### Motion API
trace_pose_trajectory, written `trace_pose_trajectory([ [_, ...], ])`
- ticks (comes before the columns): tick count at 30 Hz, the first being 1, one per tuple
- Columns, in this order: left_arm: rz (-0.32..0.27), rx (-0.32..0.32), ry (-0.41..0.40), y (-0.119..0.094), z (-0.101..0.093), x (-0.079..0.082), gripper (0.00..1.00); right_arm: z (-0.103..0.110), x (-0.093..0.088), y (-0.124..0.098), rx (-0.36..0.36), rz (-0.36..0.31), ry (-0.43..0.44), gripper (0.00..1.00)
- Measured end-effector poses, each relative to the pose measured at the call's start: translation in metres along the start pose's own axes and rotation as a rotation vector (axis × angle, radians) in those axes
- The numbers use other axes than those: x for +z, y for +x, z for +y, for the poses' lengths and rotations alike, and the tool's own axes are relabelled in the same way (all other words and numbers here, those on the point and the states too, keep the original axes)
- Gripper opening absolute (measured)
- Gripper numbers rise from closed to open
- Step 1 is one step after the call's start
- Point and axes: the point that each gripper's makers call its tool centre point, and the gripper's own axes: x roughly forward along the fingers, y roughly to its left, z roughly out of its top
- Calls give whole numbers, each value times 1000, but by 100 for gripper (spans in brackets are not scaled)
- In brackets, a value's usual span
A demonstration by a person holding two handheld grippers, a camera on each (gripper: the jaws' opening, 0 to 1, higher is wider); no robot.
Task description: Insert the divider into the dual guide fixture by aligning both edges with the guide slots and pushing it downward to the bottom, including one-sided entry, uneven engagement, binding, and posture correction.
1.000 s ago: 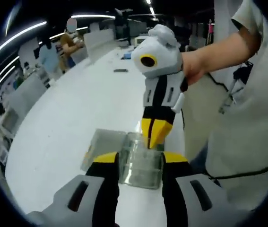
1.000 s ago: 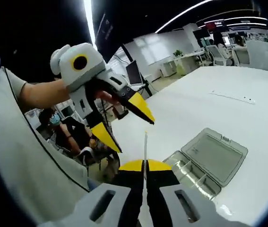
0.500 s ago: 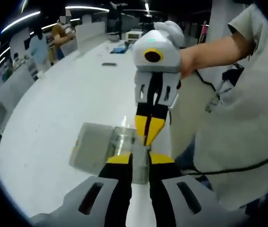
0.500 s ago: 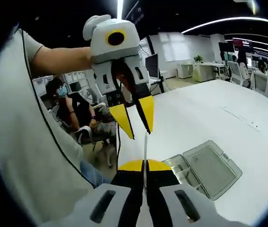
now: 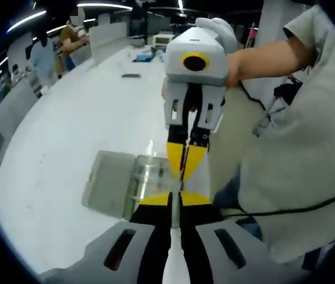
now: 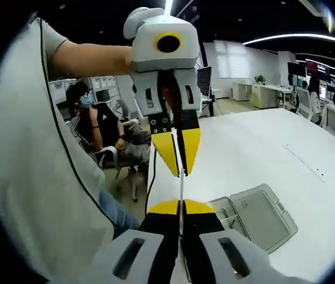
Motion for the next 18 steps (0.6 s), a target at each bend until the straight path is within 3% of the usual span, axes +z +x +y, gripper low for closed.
trace_pose_trajectory([
  [12,17,-34,-36,1,-5,-1,0,2,1,1,3,-6,-44,0],
  [18,56,-57,-47,4,-7,-4,0,5,-3,3,14,10,-72,0],
])
